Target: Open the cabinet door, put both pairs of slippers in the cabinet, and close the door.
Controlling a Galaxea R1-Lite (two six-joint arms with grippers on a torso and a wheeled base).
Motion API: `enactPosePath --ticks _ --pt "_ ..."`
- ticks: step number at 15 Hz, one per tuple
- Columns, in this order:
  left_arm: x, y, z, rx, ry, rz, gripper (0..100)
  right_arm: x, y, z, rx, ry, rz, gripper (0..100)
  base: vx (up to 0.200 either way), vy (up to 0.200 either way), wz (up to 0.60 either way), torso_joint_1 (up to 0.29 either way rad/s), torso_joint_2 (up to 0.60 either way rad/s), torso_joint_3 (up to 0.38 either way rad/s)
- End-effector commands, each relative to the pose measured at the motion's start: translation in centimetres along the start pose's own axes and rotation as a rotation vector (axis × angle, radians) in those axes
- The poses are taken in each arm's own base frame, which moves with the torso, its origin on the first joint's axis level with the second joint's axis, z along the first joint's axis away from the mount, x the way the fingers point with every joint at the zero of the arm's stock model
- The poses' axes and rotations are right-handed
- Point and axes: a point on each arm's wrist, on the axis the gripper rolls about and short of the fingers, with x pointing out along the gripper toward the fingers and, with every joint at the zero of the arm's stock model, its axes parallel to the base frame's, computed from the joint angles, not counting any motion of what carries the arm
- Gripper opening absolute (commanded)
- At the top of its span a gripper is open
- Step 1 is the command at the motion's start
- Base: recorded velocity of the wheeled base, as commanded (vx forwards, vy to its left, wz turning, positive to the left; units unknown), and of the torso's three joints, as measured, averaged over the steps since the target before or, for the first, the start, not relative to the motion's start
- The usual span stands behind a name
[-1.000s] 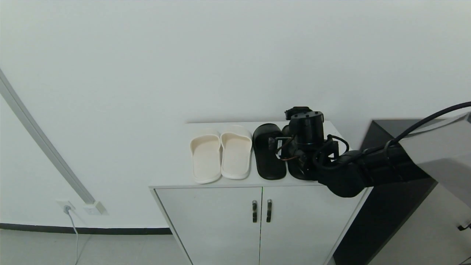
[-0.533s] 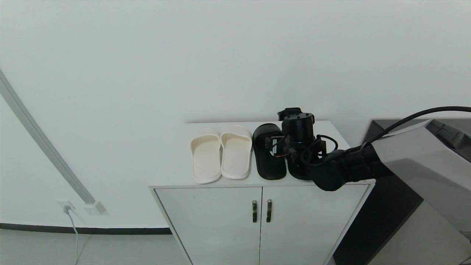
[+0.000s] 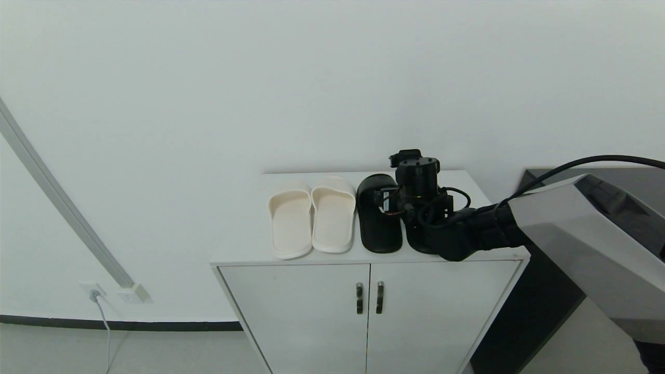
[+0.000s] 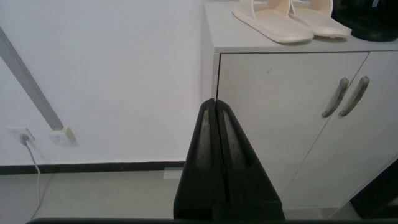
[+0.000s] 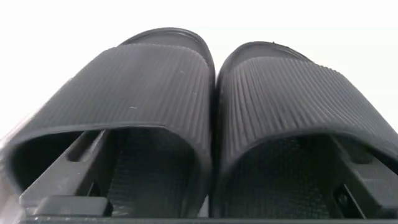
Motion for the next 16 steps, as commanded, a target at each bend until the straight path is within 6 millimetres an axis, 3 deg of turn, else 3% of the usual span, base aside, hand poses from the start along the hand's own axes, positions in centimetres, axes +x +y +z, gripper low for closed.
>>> enactPosePath --ticks 1,2,7,9,12,16 --pt "0.0 0.0 0.0 0.0 0.0 0.001 0 0.4 -0.5 0.0 0.002 0.0 -0.011 100 0.0 0.0 0.0 0.0 0.0 0.0" --pt "0.0 0.0 0.0 0.0 0.0 0.001 0 0.5 -0.6 0.2 0.005 -0.005 -0.013 0 0.0 0.0 0.0 0.0 0.0 0.0" --pt "0.0 0.0 0.0 0.0 0.0 0.001 0 0.2 -0.6 0.3 0.006 -0.007 -0.012 0 0.0 0.0 0.0 0.0 0.0 0.0" --pt "0.0 0.0 0.0 0.001 0.0 0.001 0 -0.8 -0.7 0.8 0.003 -0.004 -0.007 0 0.0 0.0 0.0 0.0 0.0 0.0" --pt "0.0 0.0 0.0 0.001 0.001 0.001 0 -3.9 -0.6 2.0 -0.004 0.0 0.026 0 0.0 0.0 0.0 0.0 0.0 0.0" --pt "0.0 0.0 0.0 0.0 -0.002 0.001 0 -10.6 -1.6 3.2 -0.017 0.01 0.113 0 0.0 0.0 0.0 0.0 0.0 0.0"
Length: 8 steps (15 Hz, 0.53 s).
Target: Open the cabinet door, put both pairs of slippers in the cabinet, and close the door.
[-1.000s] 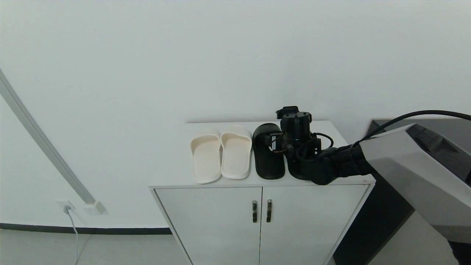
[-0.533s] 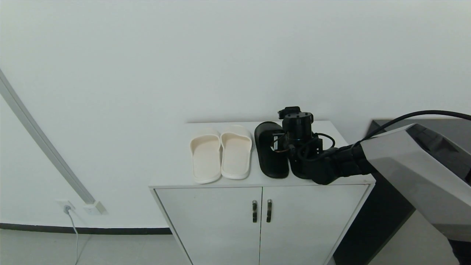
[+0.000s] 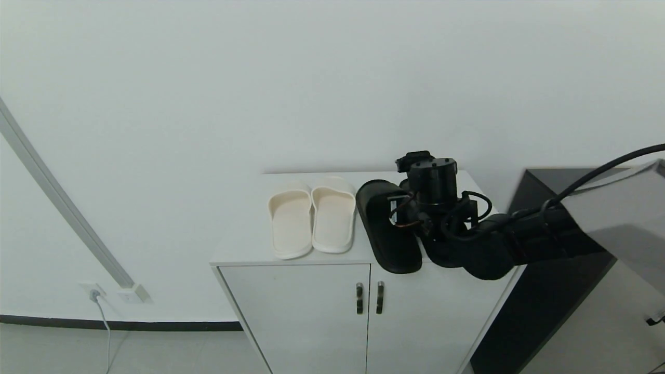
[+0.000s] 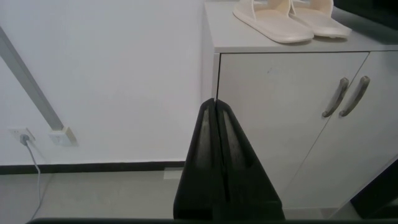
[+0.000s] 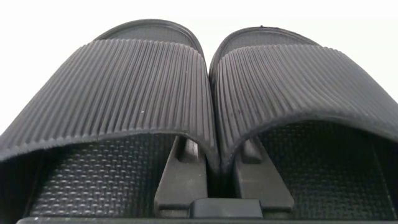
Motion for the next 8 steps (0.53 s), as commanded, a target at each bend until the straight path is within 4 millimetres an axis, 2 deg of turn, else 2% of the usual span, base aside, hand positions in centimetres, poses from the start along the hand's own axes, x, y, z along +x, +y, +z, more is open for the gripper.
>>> enactPosePath --ticks 1,2,3,4,6,8 --pt "0.0 0.0 0.0 0.0 -0.002 0.001 0 -5.9 -1.2 2.1 0.02 -0.048 0.088 0 0.0 0.0 0.0 0.0 0.0 0.0" --pt "0.0 0.0 0.0 0.0 0.0 0.001 0 -6.5 -1.6 2.2 0.02 -0.048 0.102 0 0.0 0.0 0.0 0.0 0.0 0.0" --pt "0.0 0.0 0.0 0.0 0.0 0.001 0 -9.0 -2.6 2.2 0.013 -0.036 0.178 0 0.0 0.0 0.0 0.0 0.0 0.0" --pt "0.0 0.0 0.0 0.0 -0.002 0.001 0 -10.2 -3.0 1.9 0.004 -0.023 0.227 0 0.0 0.0 0.0 0.0 0.0 0.0" --pt "0.0 0.0 0.0 0.0 -0.002 0.001 0 -13.8 -3.8 0.7 -0.027 0.018 0.381 0 0.0 0.0 0.0 0.0 0.0 0.0" --pt "0.0 0.0 0.0 0.0 -0.002 0.001 0 -16.0 -4.0 -0.6 -0.05 0.05 0.489 0 0.0 0.0 0.0 0.0 0.0 0.0"
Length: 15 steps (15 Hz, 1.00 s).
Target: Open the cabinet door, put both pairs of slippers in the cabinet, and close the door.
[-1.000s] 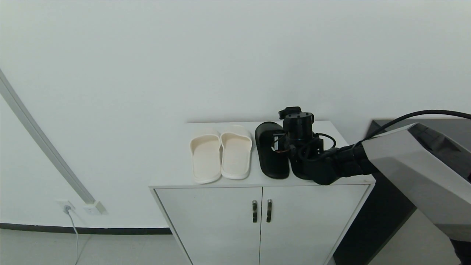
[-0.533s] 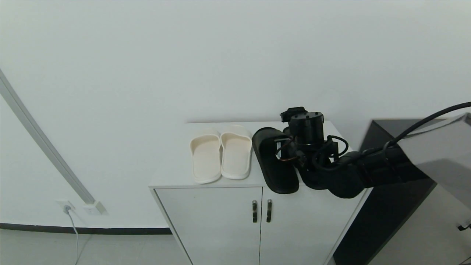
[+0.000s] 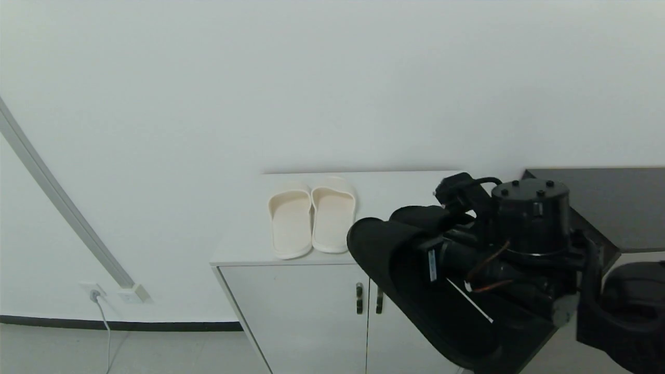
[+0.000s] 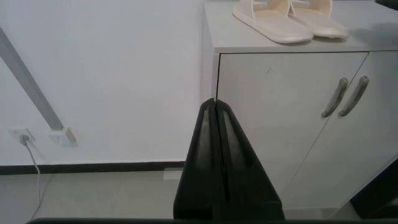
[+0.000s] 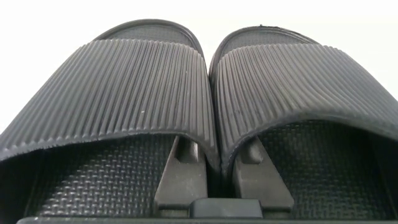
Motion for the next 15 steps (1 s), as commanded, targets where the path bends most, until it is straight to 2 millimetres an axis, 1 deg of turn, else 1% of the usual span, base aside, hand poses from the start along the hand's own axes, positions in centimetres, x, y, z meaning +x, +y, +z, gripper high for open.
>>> enactPosePath --ticks 1,3,7,12,13,15 --pt "0.0 0.0 0.0 0.0 0.0 0.001 0 -4.1 0.5 0.0 -0.006 -0.03 0.103 0 0.0 0.0 0.0 0.0 0.0 0.0" --pt "0.0 0.0 0.0 0.0 0.0 0.001 0 -5.0 0.6 -0.4 -0.013 -0.019 0.135 0 0.0 0.0 0.0 0.0 0.0 0.0" --pt "0.0 0.0 0.0 0.0 0.0 0.001 0 -5.3 0.6 -1.1 -0.03 0.001 0.145 0 0.0 0.0 0.0 0.0 0.0 0.0" --pt "0.0 0.0 0.0 0.0 0.0 0.001 0 -5.8 0.5 -1.7 -0.035 0.013 0.153 0 -0.2 0.0 0.0 0.003 0.0 0.0" --pt "0.0 0.0 0.0 0.0 0.0 0.001 0 -6.0 0.5 -2.0 -0.038 0.023 0.177 0 -0.2 0.0 0.0 -0.012 0.0 0.007" --pt "0.0 0.0 0.0 0.0 -0.002 0.001 0 -6.0 0.5 -2.1 -0.038 0.027 0.178 0 0.0 0.0 0.0 0.0 0.0 0.0"
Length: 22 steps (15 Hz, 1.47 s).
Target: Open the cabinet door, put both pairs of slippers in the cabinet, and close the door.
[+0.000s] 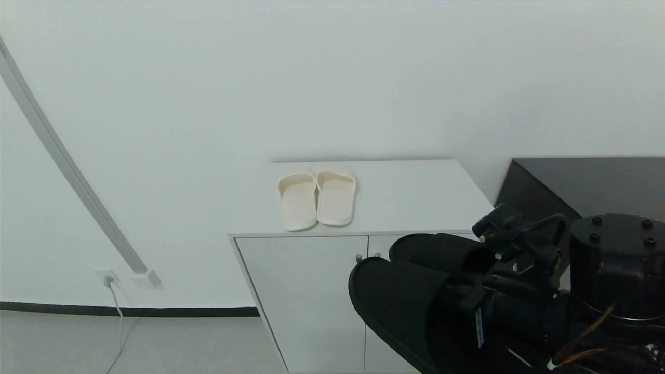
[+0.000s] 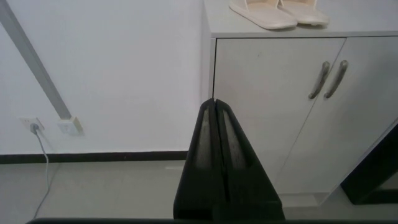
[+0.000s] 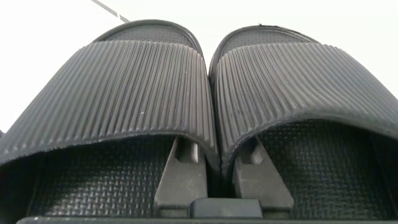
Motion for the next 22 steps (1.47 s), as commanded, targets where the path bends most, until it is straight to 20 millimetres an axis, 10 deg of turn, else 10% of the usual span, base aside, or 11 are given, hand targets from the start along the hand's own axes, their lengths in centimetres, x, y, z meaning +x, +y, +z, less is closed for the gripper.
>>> enactPosePath --ticks 1,22 --pt "0.0 0.0 0.0 0.0 -0.001 0.001 0 -0.1 0.0 -0.1 -0.001 0.005 0.005 0 0.0 0.0 0.0 0.0 0.0 0.0" --pt "0.0 0.0 0.0 -0.005 0.0 -0.001 0 0.3 0.0 -1.4 -0.018 0.055 0.0 0 0.0 0.0 0.0 -0.062 0.14 0.081"
